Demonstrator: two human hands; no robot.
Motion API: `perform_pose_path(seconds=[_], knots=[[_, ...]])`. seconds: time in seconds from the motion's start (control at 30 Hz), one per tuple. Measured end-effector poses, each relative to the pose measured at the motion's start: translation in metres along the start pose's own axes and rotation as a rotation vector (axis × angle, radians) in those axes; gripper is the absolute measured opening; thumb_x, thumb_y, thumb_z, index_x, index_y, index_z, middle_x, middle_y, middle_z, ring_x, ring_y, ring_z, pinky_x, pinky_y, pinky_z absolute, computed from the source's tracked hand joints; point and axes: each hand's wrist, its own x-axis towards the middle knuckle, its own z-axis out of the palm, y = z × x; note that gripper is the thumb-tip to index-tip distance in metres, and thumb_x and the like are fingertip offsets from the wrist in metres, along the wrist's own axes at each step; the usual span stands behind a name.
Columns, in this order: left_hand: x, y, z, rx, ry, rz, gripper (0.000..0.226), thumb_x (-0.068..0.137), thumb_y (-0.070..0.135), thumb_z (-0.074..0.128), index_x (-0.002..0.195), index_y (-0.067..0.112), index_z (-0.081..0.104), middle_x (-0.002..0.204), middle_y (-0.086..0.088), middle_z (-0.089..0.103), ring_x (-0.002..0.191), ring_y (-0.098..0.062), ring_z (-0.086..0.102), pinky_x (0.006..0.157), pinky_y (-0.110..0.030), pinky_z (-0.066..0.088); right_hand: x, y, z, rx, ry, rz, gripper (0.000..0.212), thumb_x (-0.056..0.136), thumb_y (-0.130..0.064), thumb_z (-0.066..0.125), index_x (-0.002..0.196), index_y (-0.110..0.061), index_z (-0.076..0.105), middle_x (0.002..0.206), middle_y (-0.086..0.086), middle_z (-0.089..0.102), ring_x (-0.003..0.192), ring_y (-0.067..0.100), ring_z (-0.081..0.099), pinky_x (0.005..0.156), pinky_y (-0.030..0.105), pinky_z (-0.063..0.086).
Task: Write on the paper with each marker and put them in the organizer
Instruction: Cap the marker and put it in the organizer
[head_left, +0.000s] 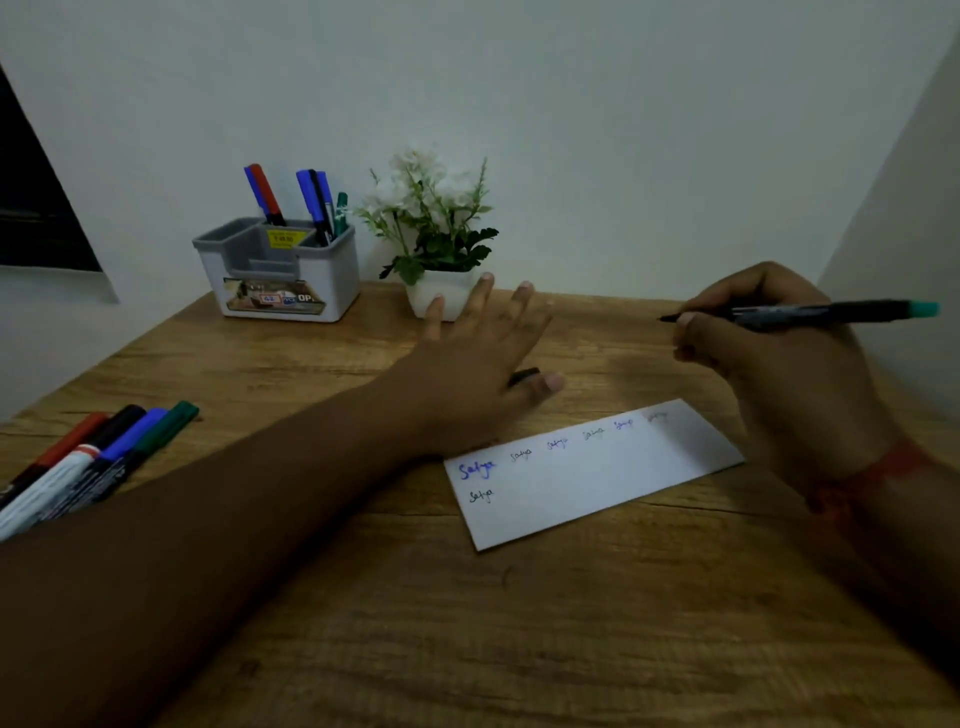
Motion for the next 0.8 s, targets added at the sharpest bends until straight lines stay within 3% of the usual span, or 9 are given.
perform_pose_path(seconds=[0.1, 0.23, 0.3, 0.37, 0.5, 0.7, 0.8], knots=[[0.000, -0.010, -0.008, 0.021, 0.000, -0.039, 0.072, 0.097, 0.064, 0.022, 0.157, 0.031, 0.001, 0.165, 0.007, -0.008, 0.149, -0.016, -0.019, 0.120, -0.055, -0.006, -0.002, 0.003, 0.000, 0.004, -0.006, 0.004, 0.013, 0.084, -0.003, 0.073, 0.088, -0.014, 0.068, 0.096, 0.008, 0.074, 0.093, 0.022, 0.073, 0.091, 0.050, 0.059], [-0.001, -0.015, -0.010, 0.026, 0.017, -0.039, 0.059, 0.097, 0.059, 0.036, 0.148, 0.028, 0.037, 0.160, 0.005, 0.027, 0.151, -0.016, 0.012, 0.122, -0.050, 0.004, -0.006, 0.006, 0.000, -0.010, -0.068, 0.000, 0.013, 0.086, -0.011, 0.074, 0.095, -0.020, 0.073, 0.102, -0.001, 0.075, 0.101, 0.017, 0.071, 0.096, 0.048, 0.057], [-0.001, -0.014, -0.007, -0.018, 0.056, -0.030, 0.048, 0.097, 0.056, 0.041, 0.135, 0.028, 0.053, 0.145, 0.007, 0.048, 0.139, -0.016, 0.035, 0.118, -0.047, 0.019, -0.008, 0.005, 0.002, 0.000, -0.101, 0.009, 0.014, 0.087, -0.012, 0.072, 0.098, -0.022, 0.074, 0.103, -0.003, 0.076, 0.103, 0.013, 0.071, 0.099, 0.045, 0.055], [0.000, -0.013, -0.003, -0.053, 0.084, -0.016, 0.040, 0.096, 0.055, 0.046, 0.122, 0.029, 0.061, 0.127, 0.009, 0.058, 0.121, -0.014, 0.046, 0.103, -0.039, 0.035, -0.010, 0.006, 0.004, 0.016, -0.140, 0.022, 0.017, 0.088, -0.011, 0.070, 0.097, -0.024, 0.075, 0.104, -0.004, 0.077, 0.104, 0.013, 0.071, 0.101, 0.046, 0.053], [0.002, -0.014, 0.002, -0.114, 0.117, -0.029, 0.024, 0.094, 0.044, 0.057, 0.112, 0.030, 0.067, 0.104, 0.012, 0.056, 0.103, -0.010, 0.047, 0.079, -0.030, 0.038, -0.011, 0.007, 0.007, 0.031, -0.169, 0.054, 0.014, 0.086, -0.011, 0.070, 0.095, -0.021, 0.074, 0.103, 0.000, 0.077, 0.101, 0.017, 0.073, 0.100, 0.046, 0.055], [0.003, -0.014, 0.001, -0.313, 0.202, -0.033, 0.011, 0.096, 0.023, 0.059, 0.104, 0.028, 0.065, 0.092, 0.019, 0.052, 0.087, 0.000, 0.050, 0.074, -0.022, 0.042, -0.013, 0.006, 0.010, 0.064, -0.197, 0.114, 0.006, 0.090, -0.010, 0.068, 0.095, -0.011, 0.071, 0.091, 0.002, 0.079, 0.086, 0.013, 0.077, 0.090, 0.033, 0.059], [0.002, -0.010, -0.001, -0.364, 0.215, -0.002, 0.012, 0.098, 0.020, 0.057, 0.106, 0.025, 0.064, 0.095, 0.017, 0.054, 0.089, 0.000, 0.051, 0.075, -0.018, 0.041, -0.015, 0.004, 0.012, 0.025, -0.219, 0.107, 0.006, 0.091, -0.013, 0.067, 0.093, -0.014, 0.072, 0.091, -0.001, 0.079, 0.086, 0.012, 0.076, 0.091, 0.036, 0.059]])
